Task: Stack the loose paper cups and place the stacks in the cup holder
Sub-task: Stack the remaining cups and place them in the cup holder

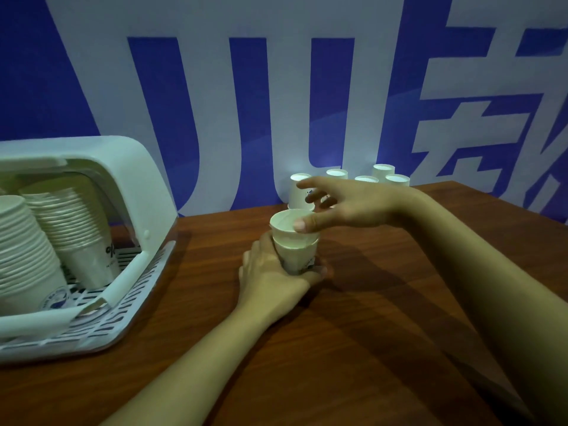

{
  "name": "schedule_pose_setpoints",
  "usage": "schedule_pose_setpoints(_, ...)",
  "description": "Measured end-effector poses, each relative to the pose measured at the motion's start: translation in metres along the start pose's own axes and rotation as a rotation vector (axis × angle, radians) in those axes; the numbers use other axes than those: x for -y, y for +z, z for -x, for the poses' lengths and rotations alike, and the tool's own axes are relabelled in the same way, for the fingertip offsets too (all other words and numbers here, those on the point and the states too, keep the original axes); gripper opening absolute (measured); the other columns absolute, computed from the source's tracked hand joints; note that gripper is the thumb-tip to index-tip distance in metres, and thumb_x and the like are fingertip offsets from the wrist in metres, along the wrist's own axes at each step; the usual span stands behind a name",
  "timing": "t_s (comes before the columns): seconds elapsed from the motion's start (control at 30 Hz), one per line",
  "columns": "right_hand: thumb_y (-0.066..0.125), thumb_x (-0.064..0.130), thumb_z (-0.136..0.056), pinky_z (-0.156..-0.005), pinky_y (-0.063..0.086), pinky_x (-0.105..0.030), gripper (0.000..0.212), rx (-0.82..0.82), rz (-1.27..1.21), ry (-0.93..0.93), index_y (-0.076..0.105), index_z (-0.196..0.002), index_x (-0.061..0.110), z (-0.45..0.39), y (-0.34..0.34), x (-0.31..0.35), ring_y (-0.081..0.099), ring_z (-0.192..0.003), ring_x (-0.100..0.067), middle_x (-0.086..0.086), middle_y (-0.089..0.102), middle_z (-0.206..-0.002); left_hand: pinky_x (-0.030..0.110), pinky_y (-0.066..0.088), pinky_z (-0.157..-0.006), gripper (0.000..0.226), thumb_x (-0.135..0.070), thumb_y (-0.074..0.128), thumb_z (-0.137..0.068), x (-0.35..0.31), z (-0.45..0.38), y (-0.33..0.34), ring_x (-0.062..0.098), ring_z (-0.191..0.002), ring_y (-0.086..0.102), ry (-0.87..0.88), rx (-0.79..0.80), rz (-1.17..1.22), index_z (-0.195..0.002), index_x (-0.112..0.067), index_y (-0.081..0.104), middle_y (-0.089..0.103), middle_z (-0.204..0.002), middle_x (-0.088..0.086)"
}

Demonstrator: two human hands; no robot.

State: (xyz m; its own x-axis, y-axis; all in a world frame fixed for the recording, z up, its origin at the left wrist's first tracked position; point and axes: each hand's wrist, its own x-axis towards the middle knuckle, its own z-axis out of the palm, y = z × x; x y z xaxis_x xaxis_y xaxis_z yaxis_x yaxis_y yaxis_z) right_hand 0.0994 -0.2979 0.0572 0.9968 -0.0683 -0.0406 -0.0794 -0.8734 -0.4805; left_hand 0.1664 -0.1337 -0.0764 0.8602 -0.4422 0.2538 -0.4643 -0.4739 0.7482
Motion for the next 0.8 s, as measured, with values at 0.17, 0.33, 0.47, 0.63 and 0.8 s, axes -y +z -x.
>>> schedule_pose_setpoints(0.17,0.034,0.072,-0.096,-0.126,0.016,-0.035,0.075,0.11,-0.05,-0.041,0.026,-0.162,0.035,-0.014,0.03,0.005,0.025,-0.152,-0.008,0.018,0.031,-0.162,0.051,0.054,-0.096,0.071,-0.075,0.068,-0.056,0.002,0.0,0.0,0.023,-0.111,0.063,-0.016,0.0,0.028,-0.115,-0.037,0.058,0.067,-0.112,-0.012)
schedule_pose_setpoints(0.33,0.024,0.061,-0.106,-0.124,0.017,-0.031,0.063,0.124,-0.164,-0.06,0.033,-0.16,0.029,-0.027,0.046,-0.01,0.025,-0.153,-0.01,0.008,0.029,-0.167,0.05,0.055,-0.095,0.072,-0.073,0.066,-0.059,0.001,0.0,0.0,0.022,-0.111,0.065,-0.026,0.002,0.022,-0.121,-0.037,0.057,0.069,-0.114,-0.013)
schedule_pose_setpoints(0.47,0.031,0.055,-0.104,-0.12,0.031,-0.039,0.061,-0.494,-0.142,-0.068,0.049,-0.149,0.018,-0.047,0.046,-0.059,0.045,-0.139,-0.02,-0.003,0.049,-0.153,0.045,0.045,-0.108,0.067,-0.064,0.076,-0.075,-0.004,0.001,-0.002,0.018,-0.125,0.052,-0.025,0.021,-0.028,-0.131,-0.034,0.055,0.064,-0.126,-0.013)
schedule_pose_setpoints(0.63,0.054,0.04,-0.102,-0.124,0.016,-0.057,0.072,-0.699,0.228,0.266,0.018,-0.163,0.024,-0.06,0.05,-0.143,0.008,-0.159,-0.031,-0.003,0.014,-0.172,0.039,0.037,-0.111,0.063,-0.061,0.076,-0.081,-0.004,0.001,-0.001,0.016,-0.129,0.047,-0.032,0.025,-0.065,-0.133,-0.035,0.053,0.062,-0.129,-0.014)
schedule_pose_setpoints(0.8,0.064,0.044,-0.09,-0.105,0.037,-0.057,0.071,-0.785,0.326,0.303,0.033,-0.151,0.023,-0.059,0.055,-0.155,0.038,-0.14,-0.037,-0.012,0.037,-0.156,0.038,0.036,-0.111,0.066,-0.062,0.075,-0.082,-0.005,0.0,-0.001,0.015,-0.131,0.044,-0.043,0.033,-0.077,-0.137,-0.035,0.051,0.06,-0.131,-0.014)
